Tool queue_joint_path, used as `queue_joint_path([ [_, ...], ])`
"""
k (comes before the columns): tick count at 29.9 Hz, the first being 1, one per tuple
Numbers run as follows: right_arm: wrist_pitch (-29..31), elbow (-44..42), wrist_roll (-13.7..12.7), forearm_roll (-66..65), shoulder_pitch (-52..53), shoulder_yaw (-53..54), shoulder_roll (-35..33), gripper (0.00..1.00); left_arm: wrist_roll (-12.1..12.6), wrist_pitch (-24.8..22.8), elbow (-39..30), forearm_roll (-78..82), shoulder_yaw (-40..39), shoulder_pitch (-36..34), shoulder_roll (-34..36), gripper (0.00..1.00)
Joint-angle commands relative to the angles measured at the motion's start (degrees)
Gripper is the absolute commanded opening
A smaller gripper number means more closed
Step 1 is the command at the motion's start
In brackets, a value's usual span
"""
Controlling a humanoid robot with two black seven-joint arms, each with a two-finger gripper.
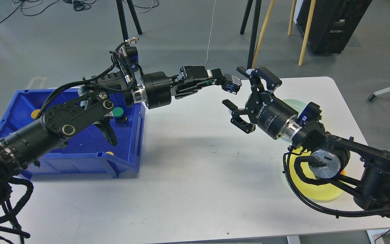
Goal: Pass button and place on color plate
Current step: 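Lift the green button and extend the left gripper toward the right gripper, then grasp the green button with the right gripper and release the left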
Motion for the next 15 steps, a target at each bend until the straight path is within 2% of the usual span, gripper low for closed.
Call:
queue_joint_path([
  [1, -0.1, -0.7, 0.0, 0.1, 0.1, 0.1, 0.5, 0.89, 0.0, 0.0, 0.4, 0.0, 0.0, 0.0, 0.0, 0.07],
  [4, 0.0, -0.7, 0.0, 0.1, 0.2, 0.1, 0.5, 0.81, 0.0, 0.0, 0.4, 0.0, 0.0, 0.0, 0.1, 0.08],
  [6, 0.1, -0.8, 0.0, 0.1, 0.2, 0.2, 0.6, 0.72, 0.0, 0.0, 0.4, 0.0, 0.0, 0.0, 0.1, 0.08],
  [10, 0.8, -0.8, 0.1, 0.0, 0.2, 0.3, 0.6, 0.39, 0.0, 0.0, 0.7, 0.0, 0.0, 0.0, 0.0, 0.08],
  [11, 0.9, -0.7, 0.1, 0.0, 0.3, 0.4, 0.6, 0.29, 0.0, 0.0, 0.9, 0.0, -0.1, 0.0, 0.0, 0.08],
  [12, 0.6, -0.7, 0.1, 0.0, 0.3, 0.6, 0.6, 0.15, 0.0, 0.0, 0.9, -0.1, -0.1, 0.0, 0.0, 0.08],
  [13, -0.3, -0.8, 0.0, 0.0, 0.4, 1.0, 0.8, 0.08, 0.0, 0.0, 0.9, 0.0, -0.1, 0.0, 0.0, 0.08],
  [15, -0.2, -0.8, 0.1, 0.1, 0.7, 0.8, 1.0, 0.02, 0.0, 0.0, 1.0, 0.0, -0.1, 0.0, 0.0, 0.08],
])
